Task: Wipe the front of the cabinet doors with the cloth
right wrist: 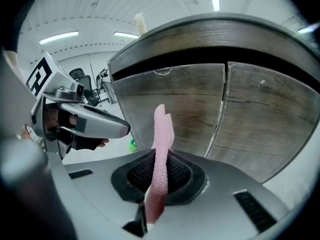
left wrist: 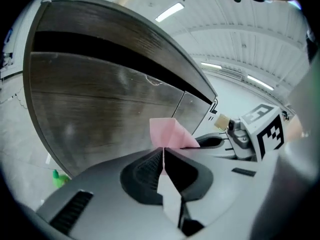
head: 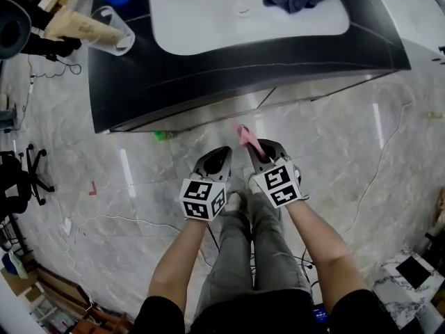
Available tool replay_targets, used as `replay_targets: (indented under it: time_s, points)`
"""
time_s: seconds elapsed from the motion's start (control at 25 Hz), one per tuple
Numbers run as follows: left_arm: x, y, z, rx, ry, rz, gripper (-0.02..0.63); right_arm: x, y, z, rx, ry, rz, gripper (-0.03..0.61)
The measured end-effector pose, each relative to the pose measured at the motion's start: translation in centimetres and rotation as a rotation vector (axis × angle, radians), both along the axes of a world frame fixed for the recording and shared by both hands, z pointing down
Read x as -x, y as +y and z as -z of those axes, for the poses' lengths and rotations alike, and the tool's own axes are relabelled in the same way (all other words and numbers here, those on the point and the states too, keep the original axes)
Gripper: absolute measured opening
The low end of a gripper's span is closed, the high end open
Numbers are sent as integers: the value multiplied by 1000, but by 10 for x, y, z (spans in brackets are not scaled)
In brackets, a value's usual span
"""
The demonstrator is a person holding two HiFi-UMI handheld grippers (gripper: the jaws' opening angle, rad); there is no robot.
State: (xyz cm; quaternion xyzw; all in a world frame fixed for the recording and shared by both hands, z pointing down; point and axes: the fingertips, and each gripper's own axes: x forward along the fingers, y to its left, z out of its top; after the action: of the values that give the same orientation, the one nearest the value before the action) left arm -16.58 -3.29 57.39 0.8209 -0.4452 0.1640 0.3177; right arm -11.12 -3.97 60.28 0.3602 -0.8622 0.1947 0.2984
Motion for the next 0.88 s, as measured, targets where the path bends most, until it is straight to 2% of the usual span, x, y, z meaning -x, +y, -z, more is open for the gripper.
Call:
replay_targets:
  time_s: [0.44, 0.64, 0.88]
  points:
    - [32, 32, 60, -45, 40, 51, 17, 37, 35, 64, -49, -46, 0, 44]
    - [42, 47, 84, -92, 19, 34, 17, 40, 46, 91, -73, -41, -23, 44]
    - [59, 60, 104, -105, 30, 51, 17, 42, 62, 107, -74, -26, -53, 44]
